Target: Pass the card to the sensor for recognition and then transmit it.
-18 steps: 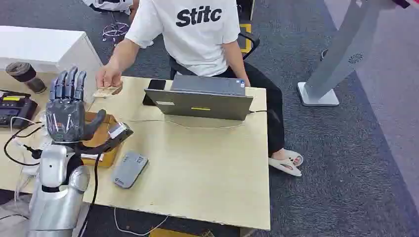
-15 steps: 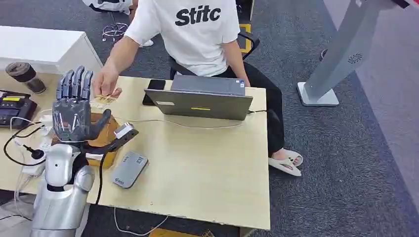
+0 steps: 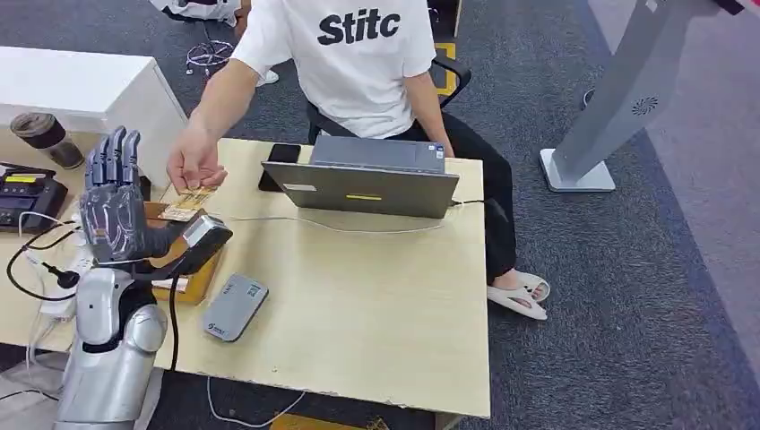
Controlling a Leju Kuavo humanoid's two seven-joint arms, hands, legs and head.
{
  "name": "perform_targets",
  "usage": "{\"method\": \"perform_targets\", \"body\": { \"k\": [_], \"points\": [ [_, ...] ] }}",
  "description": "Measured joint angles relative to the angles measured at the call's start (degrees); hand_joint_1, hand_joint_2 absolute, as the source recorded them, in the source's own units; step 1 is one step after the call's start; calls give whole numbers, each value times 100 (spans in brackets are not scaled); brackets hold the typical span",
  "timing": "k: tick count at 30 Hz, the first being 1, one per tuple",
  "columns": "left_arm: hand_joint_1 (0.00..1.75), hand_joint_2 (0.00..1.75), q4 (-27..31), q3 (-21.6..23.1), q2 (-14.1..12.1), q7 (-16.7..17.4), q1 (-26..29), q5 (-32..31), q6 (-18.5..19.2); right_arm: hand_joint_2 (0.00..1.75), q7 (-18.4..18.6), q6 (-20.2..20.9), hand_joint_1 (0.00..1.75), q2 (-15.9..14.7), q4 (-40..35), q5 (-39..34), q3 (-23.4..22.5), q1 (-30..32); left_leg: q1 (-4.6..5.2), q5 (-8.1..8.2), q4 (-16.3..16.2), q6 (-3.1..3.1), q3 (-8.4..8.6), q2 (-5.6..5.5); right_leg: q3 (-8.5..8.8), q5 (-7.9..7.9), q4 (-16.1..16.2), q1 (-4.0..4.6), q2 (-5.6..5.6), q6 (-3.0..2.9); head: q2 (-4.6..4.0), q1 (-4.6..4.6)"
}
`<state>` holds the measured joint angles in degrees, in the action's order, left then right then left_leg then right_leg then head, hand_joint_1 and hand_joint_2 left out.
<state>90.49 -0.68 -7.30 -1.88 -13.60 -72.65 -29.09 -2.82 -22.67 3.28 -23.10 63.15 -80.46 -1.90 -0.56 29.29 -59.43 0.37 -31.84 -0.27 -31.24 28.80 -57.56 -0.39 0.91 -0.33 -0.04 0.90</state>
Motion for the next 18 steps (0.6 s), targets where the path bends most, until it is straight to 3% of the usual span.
{"method": "perform_targets", "body": {
  "k": [2, 3, 4, 18],
  "points": [
    [0, 175, 2, -28, 0, -52, 44, -7, -7, 175, -17, 4, 0, 0, 0, 28, 0, 1, 0, 0, 0, 0, 0, 0, 0, 0, 0, 0, 0, 0, 0, 2],
    [79, 175, 2, -44, 0, -57, 60, -9, -7, 175, -24, 4, 0, 0, 0, 50, 0, 0, 0, 0, -1, 0, 0, 0, 0, 0, 0, 0, 0, 0, 0, 2],
    [175, 175, 2, -55, 0, -57, 71, -9, -7, 175, -26, 4, 0, 0, 0, 59, 0, 1, 1, 0, -1, 0, 0, 0, 0, 0, 0, -1, 0, 0, 0, 2],
    [175, 175, -79, -109, 2, -175, 167, -42, 6, 175, -50, 7, 0, 0, 0, 203, 0, 1, 0, 0, -1, 0, -1, 0, -3, 0, 0, 0, 1, 0, 0, 2]
  ]
}}
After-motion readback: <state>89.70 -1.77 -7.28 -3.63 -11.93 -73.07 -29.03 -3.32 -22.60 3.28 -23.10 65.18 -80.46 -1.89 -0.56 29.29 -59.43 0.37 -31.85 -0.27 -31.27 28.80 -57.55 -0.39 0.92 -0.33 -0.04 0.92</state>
